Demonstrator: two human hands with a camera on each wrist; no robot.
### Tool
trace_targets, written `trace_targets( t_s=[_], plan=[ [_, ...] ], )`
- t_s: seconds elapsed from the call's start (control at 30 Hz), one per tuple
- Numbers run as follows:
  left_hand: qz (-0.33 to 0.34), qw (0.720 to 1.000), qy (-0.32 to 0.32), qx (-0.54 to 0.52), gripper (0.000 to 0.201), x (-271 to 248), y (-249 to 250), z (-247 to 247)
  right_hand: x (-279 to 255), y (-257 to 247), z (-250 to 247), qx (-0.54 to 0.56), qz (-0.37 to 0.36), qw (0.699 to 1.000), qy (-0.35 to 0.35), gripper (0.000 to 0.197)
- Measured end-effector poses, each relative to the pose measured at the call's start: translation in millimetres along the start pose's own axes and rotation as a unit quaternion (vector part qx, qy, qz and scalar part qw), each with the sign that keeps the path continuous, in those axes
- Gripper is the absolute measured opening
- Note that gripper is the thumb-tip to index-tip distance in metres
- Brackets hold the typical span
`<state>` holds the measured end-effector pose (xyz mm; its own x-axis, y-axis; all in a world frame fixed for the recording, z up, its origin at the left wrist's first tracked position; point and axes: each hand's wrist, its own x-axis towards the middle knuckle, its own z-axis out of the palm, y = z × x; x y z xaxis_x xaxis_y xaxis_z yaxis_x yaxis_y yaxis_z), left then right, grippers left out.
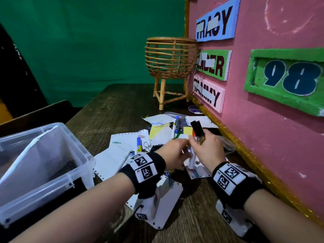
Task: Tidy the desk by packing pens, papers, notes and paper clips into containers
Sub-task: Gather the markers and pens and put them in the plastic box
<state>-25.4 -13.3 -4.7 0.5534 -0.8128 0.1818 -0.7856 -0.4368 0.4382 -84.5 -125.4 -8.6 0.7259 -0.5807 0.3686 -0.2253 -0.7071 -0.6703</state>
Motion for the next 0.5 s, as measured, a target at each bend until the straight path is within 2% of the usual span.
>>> trace_targets(
  t_s=[0.07,0.13,0.2,0.27,0.4,0.43,0.5],
  plan=[
    [-0.063,0.995,0.06,0.038,0.025,4.6,-13.3,-10.2,0.2,0.3,-0.1,-0.02,0.003,1.0,-0.003,0.022],
    [-0.182,0.975,0.1,0.082,0.03,10.1,-33.0,-19.7,-0.5,-0.3,-0.7,-0.03,0.0,1.0,-0.002,0.021],
    [-0.293,0.944,0.092,0.121,0.039,13.2,-51.2,-28.0,-1.1,-1.0,-1.4,-0.043,-0.007,0.999,-0.001,0.02],
    [-0.369,0.918,0.057,0.132,0.045,16.4,-67.4,-32.2,-1.4,-1.6,-1.8,-0.053,-0.008,0.999,-0.005,0.019],
    [-0.408,0.895,-0.079,0.162,0.042,19.9,-91.3,-32.8,0.3,1.2,0.8,-0.068,0.011,0.997,-0.02,0.018],
    [-0.407,0.889,-0.1,0.184,0.043,22.5,-96.1,-31.2,1.0,2.2,2.0,-0.07,0.021,0.997,-0.028,0.018],
    [-0.404,0.893,-0.094,0.176,0.046,27.5,-99.0,-29.7,1.9,3.9,3.8,-0.073,0.039,0.996,-0.044,0.02]
  ],
)
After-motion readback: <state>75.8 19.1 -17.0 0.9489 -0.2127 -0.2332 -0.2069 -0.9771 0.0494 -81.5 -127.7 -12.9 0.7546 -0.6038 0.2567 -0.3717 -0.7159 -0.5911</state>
